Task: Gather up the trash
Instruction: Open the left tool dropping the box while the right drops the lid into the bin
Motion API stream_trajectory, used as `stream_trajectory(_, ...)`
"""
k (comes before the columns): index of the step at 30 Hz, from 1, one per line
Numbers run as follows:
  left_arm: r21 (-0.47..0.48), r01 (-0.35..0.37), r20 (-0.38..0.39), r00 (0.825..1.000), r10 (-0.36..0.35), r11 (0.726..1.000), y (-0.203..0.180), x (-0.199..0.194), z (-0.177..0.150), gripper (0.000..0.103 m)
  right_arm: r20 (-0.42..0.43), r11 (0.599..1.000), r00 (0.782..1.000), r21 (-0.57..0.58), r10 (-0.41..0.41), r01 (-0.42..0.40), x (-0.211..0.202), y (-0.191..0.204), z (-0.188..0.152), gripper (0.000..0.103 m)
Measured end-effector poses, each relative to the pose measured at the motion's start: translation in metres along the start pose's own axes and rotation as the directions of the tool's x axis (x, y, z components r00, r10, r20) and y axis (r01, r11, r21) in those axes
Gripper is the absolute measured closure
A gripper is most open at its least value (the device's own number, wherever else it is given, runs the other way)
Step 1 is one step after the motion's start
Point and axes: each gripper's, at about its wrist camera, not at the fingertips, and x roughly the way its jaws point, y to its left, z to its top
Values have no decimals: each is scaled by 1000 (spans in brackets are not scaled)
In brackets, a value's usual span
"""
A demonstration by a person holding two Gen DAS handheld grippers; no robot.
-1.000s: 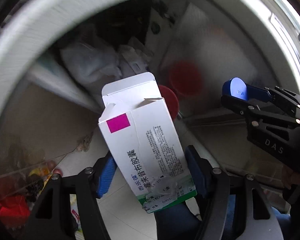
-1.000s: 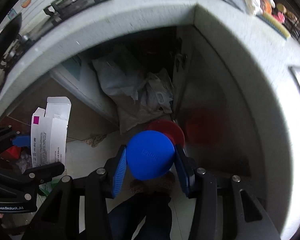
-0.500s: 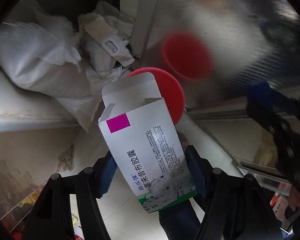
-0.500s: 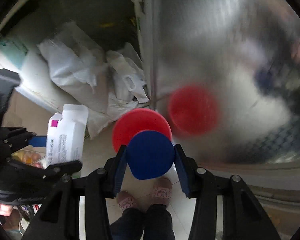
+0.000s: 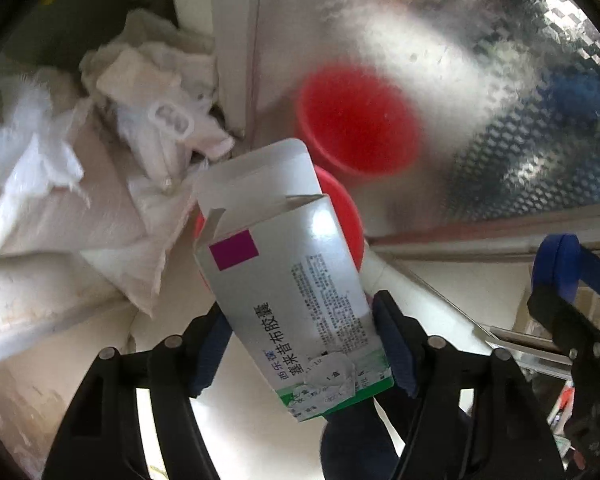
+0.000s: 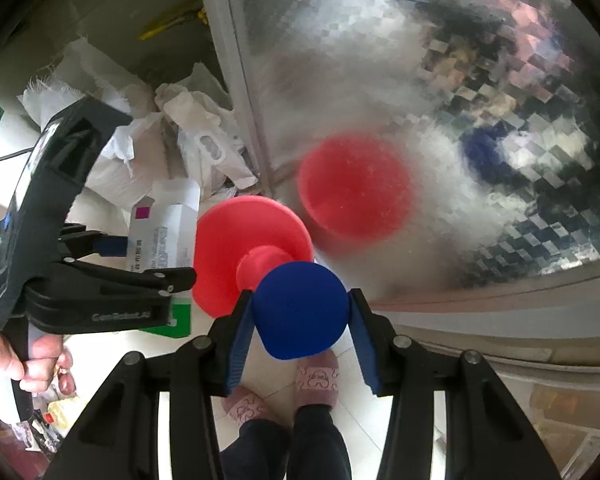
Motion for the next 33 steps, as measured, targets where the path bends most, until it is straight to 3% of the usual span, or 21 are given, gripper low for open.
stream_trajectory(6,-12,18,7,1000,-18,1000,4,7,6,31,-13,1000,1000,3,10,-10,3,0,5,60)
stream_trajectory(13,-79,-4,-18,1000,3,997,27,10,-8,31,-27,1000,999,-11,20,-20,13,6,13,60)
stream_trajectory(16,-125,19,-36,999,-24,992,36,1,-22,20,-29,999,999,-22,38,-39,18,12,17,60)
stream_trajectory(22,-163,-46,-9,999,45,986,42,-22,-50,16,-33,996,998,-69,57,-59,21,18,19,60)
stream_trajectory(27,-228,-90,1,996,93,969,53,-28,-61,0,-45,982,992,-147,116,-121,25,29,21,60)
stream_trajectory(30,-258,-125,11,991,132,958,60,-33,-67,0,-76,965,987,-211,142,-155,34,39,23,60)
stream_trajectory(33,-300,-105,21,993,117,948,65,-37,-71,0,-105,947,982,-265,160,-182,46,49,23,60)
